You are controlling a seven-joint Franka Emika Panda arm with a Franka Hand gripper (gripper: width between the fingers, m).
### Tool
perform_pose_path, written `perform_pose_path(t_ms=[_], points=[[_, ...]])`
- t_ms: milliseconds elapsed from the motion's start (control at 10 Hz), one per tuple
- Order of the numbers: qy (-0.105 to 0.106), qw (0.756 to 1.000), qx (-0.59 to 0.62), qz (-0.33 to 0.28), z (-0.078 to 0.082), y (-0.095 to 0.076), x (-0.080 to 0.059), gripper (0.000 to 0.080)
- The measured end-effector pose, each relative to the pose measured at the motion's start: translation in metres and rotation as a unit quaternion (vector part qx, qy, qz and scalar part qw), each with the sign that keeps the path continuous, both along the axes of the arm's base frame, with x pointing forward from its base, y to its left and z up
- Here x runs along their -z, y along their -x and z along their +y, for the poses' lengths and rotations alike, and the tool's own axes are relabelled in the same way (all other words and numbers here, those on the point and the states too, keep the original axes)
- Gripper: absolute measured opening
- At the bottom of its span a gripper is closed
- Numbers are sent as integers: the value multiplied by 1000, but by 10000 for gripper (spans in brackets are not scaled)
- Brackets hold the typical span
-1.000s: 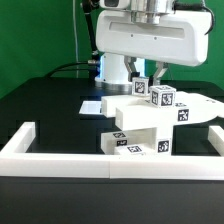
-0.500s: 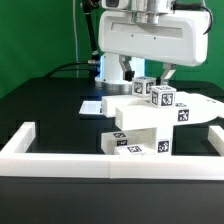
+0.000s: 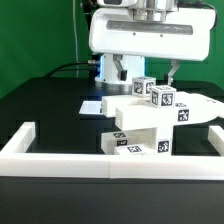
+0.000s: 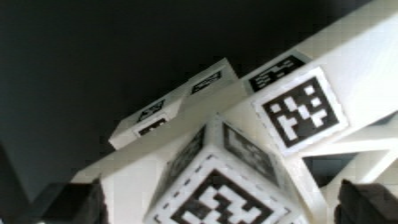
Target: Assemble chair
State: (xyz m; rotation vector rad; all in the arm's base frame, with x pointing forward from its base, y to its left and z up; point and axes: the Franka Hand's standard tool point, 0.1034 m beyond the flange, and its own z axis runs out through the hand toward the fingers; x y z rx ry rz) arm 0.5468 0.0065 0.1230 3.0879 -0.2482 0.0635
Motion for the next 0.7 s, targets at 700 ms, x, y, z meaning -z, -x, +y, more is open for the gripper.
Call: perform_pose_path(t_ms=[700], points=[[15,969,-247,11,-4,-1,0,622]])
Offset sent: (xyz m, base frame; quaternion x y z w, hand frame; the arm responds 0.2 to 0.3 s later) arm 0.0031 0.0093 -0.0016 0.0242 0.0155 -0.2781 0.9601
